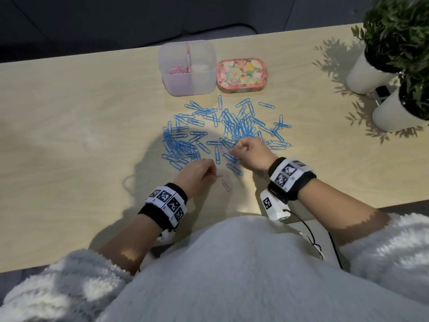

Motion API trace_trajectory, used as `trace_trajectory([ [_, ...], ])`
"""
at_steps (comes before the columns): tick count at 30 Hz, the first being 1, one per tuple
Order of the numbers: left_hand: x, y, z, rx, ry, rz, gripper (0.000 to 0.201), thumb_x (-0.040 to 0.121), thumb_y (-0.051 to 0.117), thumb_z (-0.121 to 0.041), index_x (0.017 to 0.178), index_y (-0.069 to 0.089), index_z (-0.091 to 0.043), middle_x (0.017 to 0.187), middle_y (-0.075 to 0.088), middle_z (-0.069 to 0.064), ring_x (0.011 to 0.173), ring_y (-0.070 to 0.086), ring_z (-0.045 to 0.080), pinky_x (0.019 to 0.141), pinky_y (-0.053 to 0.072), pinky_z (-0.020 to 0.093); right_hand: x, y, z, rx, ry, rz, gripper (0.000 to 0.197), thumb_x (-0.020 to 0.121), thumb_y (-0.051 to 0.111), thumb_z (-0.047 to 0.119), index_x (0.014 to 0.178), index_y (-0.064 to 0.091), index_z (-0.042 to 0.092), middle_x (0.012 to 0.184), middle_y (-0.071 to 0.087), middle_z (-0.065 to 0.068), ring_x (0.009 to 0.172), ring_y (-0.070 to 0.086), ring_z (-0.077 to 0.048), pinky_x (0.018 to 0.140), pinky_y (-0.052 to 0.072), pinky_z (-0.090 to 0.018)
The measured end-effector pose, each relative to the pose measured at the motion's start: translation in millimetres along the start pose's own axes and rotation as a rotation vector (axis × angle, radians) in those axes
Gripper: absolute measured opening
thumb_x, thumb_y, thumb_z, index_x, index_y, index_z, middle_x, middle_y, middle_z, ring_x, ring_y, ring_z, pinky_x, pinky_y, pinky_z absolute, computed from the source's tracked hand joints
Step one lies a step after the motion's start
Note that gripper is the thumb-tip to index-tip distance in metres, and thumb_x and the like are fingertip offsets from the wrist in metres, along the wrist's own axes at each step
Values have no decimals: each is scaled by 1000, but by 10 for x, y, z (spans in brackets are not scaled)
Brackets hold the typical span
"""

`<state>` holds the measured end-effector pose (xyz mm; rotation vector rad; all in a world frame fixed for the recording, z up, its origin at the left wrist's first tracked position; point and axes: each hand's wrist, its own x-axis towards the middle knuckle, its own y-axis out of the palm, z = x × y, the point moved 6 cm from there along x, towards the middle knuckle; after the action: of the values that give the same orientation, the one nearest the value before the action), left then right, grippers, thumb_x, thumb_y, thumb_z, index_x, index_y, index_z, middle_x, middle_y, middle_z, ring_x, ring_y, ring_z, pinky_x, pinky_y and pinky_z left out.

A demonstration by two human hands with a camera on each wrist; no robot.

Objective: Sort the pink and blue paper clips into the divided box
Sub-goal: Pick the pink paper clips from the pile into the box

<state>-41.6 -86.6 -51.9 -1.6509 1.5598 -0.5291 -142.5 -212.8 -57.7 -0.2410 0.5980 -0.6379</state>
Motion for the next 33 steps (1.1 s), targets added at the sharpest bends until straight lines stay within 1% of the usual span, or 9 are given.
trace_trajectory([
  [3, 13, -86, 134, -145, -86, -68, 7, 84, 59, -10, 90, 62, -9, 88, 67, 7, 80, 60, 18, 76, 47, 27, 18, 129, 101, -513, -129, -50, 16, 81, 65, 30, 86, 60, 15, 79, 59, -1, 74, 51, -18, 64, 39, -28],
  [6, 31, -110, 251, -397, -204, -31, 9, 89, 56, -8, 93, 63, -10, 79, 63, 5, 58, 57, -4, 61, 44, 8, 80, 123, 96, -551, -110, -96, 7, 82, 60, 24, 84, 59, 17, 86, 65, -5, 84, 58, -25, 70, 42, -31],
  [12, 11, -89, 217, -1040, -524, 22, 26, 86, 43, -13, 61, 48, -12, 62, 44, 3, 49, 40, 11, 45, 36, 17, 78, -125, 89, -397, -48, -219, 15, 82, 51, 17, 76, 61, 9, 73, 64, -7, 75, 60, -28, 70, 49, -35],
  [14, 21, -44, 128, -956, -525, 77, 35, 91, 42, -22, 57, 41, -15, 58, 40, 1, 45, 35, 10, 42, 30, 18, 6, -93, 128, -449, -117, -192, 10, 81, 53, 17, 80, 63, 15, 72, 62, -2, 78, 60, -27, 67, 44, -31],
  [17, 59, 12, -31, -527, -281, 128, 40, 96, 43, -28, 58, 37, -19, 56, 35, -3, 47, 35, 8, 48, 27, 22, -108, 67, 175, -699, -273, -39, 14, 84, 55, 21, 91, 66, 23, 88, 61, -3, 87, 60, -27, 68, 38, -30],
  [19, 45, 74, -149, -344, -146, 172, 33, 98, 38, -22, 67, 45, -17, 64, 46, 0, 60, 42, 11, 54, 29, 22, -129, 102, 160, -855, -322, 4, 13, 85, 54, 25, 91, 66, 24, 98, 57, -4, 89, 60, -30, 68, 38, -32],
  [23, 30, 150, -210, -127, -52, 225, 18, 93, 50, -26, 97, 57, -10, 81, 60, 1, 75, 51, 16, 62, 36, 18, -74, 51, 114, -878, -255, 47, 10, 84, 59, 27, 80, 57, 18, 101, 53, -7, 93, 58, -31, 68, 34, -32],
  [27, 55, 222, -169, 104, 33, 297, 23, 77, 68, -33, 94, 60, -19, 91, 63, 3, 85, 58, 22, 75, 48, 35, -53, 119, 155, -918, -266, 72, 7, 83, 54, 17, 86, 58, 12, 103, 55, -11, 91, 58, -33, 65, 33, -33],
  [33, 92, 267, -133, 175, 44, 303, 30, 84, 61, -38, 94, 60, -10, 102, 59, 8, 91, 57, 25, 79, 46, 35, -65, 135, 141, -943, -171, 46, 12, 82, 50, 12, 88, 60, 10, 97, 65, -12, 92, 60, -33, 69, 38, -33],
])
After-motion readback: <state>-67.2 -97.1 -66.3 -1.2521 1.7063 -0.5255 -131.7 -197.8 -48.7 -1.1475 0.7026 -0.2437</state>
